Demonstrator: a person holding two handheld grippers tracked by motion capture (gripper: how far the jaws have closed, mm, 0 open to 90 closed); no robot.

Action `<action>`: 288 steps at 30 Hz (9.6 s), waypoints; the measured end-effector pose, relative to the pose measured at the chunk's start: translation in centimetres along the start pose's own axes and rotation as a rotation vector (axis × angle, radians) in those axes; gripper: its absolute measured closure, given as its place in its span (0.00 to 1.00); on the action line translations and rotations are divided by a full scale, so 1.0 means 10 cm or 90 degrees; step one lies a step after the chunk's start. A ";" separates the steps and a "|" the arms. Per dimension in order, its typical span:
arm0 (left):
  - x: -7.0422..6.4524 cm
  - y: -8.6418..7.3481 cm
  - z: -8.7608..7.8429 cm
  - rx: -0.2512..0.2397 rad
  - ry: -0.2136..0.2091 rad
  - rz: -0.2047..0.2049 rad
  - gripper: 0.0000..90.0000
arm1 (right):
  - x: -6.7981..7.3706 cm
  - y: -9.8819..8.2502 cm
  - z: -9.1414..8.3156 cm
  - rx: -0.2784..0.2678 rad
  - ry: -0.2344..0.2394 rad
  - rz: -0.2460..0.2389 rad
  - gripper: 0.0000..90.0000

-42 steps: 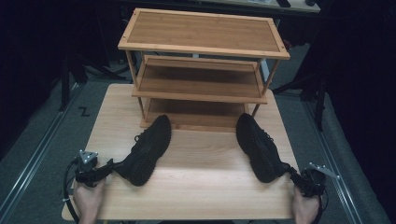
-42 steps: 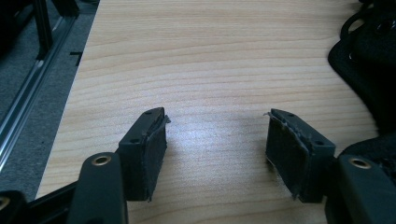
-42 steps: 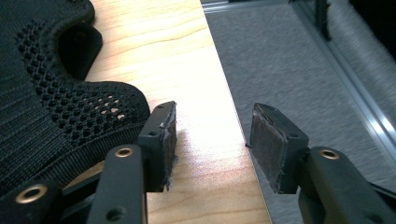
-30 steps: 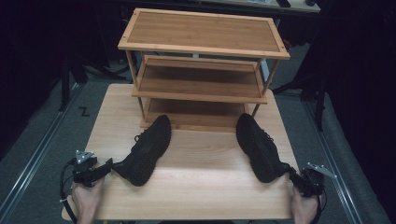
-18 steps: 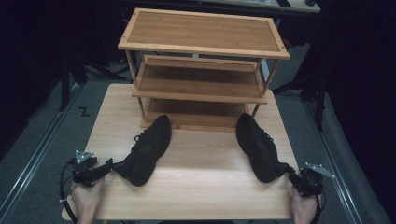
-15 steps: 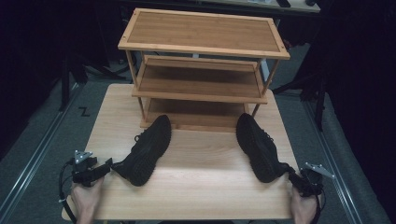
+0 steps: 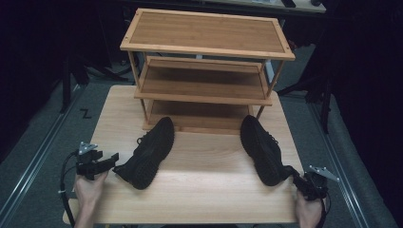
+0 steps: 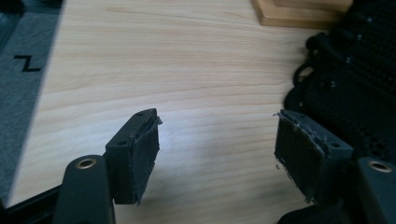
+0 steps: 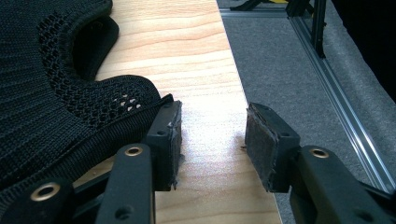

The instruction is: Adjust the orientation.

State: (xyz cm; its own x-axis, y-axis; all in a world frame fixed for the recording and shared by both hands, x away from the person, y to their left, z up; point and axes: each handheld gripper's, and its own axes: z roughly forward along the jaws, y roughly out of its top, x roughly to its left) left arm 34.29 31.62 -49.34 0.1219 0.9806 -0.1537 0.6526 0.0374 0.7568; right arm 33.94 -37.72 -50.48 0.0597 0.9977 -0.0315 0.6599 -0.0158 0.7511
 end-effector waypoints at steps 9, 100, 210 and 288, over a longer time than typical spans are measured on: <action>-0.16 0.06 0.25 0.045 -0.076 0.032 0.32 | 0.00 0.00 0.00 0.000 -0.001 0.000 0.62; -1.28 0.49 0.12 0.008 -0.192 0.087 0.38 | 0.00 0.00 0.00 0.000 0.000 0.000 0.61; -2.03 0.36 0.17 0.021 -0.211 0.125 0.98 | 0.01 0.00 -0.01 0.001 -0.002 0.001 0.59; -2.21 1.44 1.38 -0.161 -0.089 -0.090 0.98 | 0.04 -0.01 -0.01 -0.002 -0.003 -0.022 0.61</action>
State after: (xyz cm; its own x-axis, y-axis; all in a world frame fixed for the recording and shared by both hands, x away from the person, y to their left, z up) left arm 51.32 7.88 -43.76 0.1566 0.9268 -0.3413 0.4662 0.2353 0.8528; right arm 33.82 -37.29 -50.47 0.0408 0.9973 -0.0607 0.6589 0.0188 0.7520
